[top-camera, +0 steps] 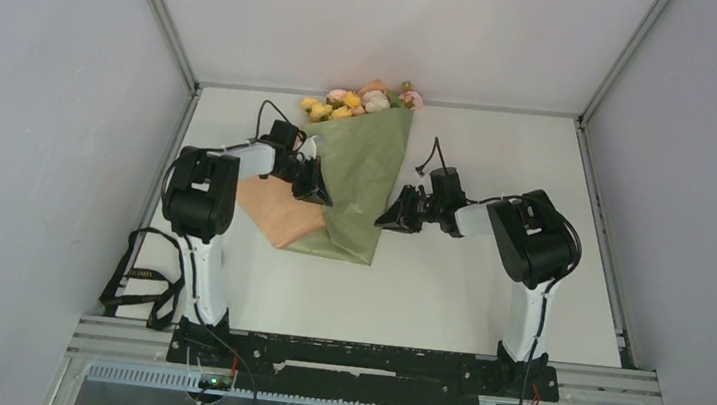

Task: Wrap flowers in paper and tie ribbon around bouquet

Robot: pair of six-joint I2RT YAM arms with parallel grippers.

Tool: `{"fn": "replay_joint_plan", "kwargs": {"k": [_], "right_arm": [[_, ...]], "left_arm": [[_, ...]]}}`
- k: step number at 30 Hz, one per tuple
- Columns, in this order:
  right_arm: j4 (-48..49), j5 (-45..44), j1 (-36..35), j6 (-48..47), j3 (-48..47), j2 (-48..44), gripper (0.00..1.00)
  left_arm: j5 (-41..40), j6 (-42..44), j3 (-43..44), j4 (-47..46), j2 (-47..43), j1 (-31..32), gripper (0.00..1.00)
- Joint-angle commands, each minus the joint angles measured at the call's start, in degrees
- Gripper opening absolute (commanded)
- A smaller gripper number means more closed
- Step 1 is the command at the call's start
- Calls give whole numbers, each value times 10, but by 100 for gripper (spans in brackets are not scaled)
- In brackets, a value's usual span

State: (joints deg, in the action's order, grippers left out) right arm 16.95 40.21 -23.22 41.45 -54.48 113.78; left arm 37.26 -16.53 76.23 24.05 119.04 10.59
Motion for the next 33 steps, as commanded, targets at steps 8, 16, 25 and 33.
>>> {"fn": "replay_joint_plan", "kwargs": {"k": [8, 16, 25, 33], "right_arm": [[-6, -26, 19, -4, 24, -42, 0], [-63, -113, 44, -53, 187, -193, 0], [-283, -239, 30, -166, 196, -363, 48], [-260, -245, -122, -158, 195, -454, 39]], "left_arm": [[-31, 26, -20, 7, 13, 35, 0], [7, 11, 6, 6, 11, 136, 0], [-21, -8, 11, -8, 23, 167, 0], [-46, -1, 6, 1, 14, 167, 0]]}}
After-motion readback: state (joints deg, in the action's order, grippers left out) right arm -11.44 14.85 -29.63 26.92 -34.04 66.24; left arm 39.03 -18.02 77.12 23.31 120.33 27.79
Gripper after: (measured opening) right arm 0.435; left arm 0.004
